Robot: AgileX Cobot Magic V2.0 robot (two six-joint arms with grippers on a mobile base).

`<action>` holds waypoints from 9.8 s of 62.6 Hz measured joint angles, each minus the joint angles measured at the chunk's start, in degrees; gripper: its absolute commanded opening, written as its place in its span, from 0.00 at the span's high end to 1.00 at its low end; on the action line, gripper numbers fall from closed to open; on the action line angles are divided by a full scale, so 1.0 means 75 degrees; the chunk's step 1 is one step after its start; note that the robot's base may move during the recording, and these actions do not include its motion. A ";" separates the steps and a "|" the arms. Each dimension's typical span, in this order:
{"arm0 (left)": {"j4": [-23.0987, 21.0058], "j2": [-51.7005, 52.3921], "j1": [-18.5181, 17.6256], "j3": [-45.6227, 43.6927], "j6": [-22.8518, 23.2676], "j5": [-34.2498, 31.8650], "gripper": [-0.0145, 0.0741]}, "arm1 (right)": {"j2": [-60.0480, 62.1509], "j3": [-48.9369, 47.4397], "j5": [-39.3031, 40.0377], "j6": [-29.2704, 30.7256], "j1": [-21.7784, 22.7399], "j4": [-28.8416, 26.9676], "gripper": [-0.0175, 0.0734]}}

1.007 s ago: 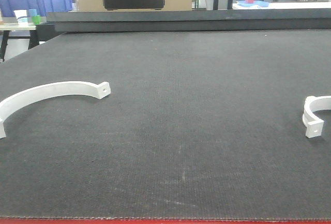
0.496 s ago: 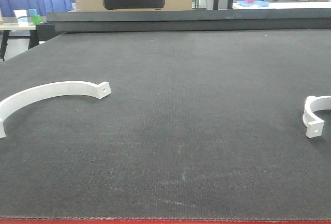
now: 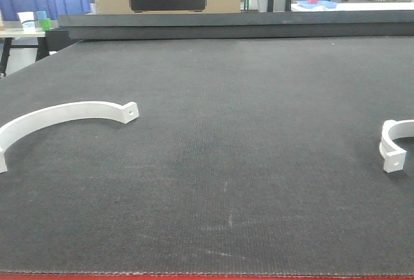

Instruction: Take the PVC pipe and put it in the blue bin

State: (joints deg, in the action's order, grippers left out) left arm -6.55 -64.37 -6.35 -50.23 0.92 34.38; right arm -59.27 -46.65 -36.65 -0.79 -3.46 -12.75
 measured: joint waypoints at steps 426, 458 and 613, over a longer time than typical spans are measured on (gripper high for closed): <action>0.0945 -0.4507 -0.0018 -0.2962 0.0690 0.3455 0.96 | -0.3242 -0.3318 -0.2799 -0.0998 -0.2756 0.1520 0.99; -0.0047 -0.1720 -0.1002 -0.2225 0.0430 0.1454 0.96 | -0.3053 -0.3318 -0.2257 -0.2676 -0.2756 0.2783 0.99; 0.0218 0.4312 -0.0218 0.1563 0.0398 -0.2943 0.96 | 0.5281 0.2047 0.3332 0.1443 -0.0390 -0.0290 0.99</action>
State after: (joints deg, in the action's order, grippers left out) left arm -4.91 -32.03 -7.99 -38.51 3.90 12.31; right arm -19.65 -31.29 -11.65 10.04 -6.39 -14.93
